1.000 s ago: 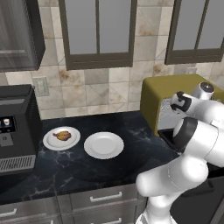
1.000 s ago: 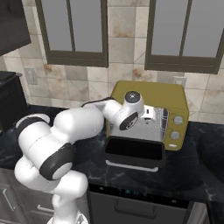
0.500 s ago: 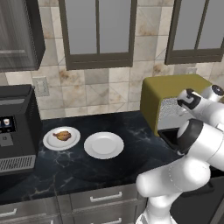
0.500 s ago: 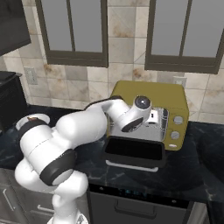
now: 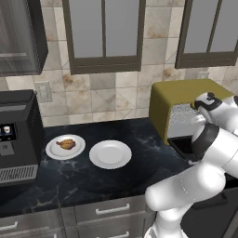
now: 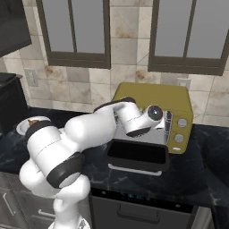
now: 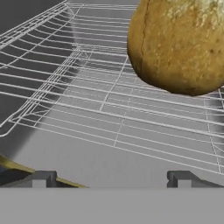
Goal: Open the toaster oven door. Place the bread on the top rack in the toaster oven and place the chicken drumstick on the bottom rack.
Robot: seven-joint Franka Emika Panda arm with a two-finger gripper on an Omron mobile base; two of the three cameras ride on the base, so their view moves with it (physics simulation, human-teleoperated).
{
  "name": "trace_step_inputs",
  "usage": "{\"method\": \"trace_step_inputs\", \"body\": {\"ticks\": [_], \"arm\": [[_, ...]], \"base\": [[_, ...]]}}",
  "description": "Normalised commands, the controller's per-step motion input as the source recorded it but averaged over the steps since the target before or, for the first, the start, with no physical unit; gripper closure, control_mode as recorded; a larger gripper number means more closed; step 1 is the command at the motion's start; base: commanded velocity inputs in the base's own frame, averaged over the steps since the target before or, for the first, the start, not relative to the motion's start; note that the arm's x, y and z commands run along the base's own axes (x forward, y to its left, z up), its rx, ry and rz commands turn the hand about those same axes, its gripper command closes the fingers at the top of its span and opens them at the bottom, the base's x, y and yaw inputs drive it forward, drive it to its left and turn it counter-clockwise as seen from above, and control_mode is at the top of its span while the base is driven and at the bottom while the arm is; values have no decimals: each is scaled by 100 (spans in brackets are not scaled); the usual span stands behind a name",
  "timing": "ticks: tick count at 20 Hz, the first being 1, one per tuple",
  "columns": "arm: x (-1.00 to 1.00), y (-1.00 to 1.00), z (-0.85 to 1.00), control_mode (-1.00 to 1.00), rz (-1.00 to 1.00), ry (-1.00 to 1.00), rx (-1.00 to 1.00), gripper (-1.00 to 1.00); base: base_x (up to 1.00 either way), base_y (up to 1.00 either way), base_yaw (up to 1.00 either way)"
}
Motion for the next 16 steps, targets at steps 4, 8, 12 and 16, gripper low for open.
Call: {"method": "trace_step_inputs", "body": {"ticks": [4, 8, 12, 16], "arm": [[30, 0, -7, -100, 3, -9, 1, -100], [25, 0, 0, -100, 0, -5, 1, -100], [13, 0, 0, -100, 0, -8, 0, -100], [7, 0, 0, -100, 0, -11, 0, -100]], "base": [[0, 0, 0], [0, 0, 0], [0, 0, 0], [0, 0, 0]]}}
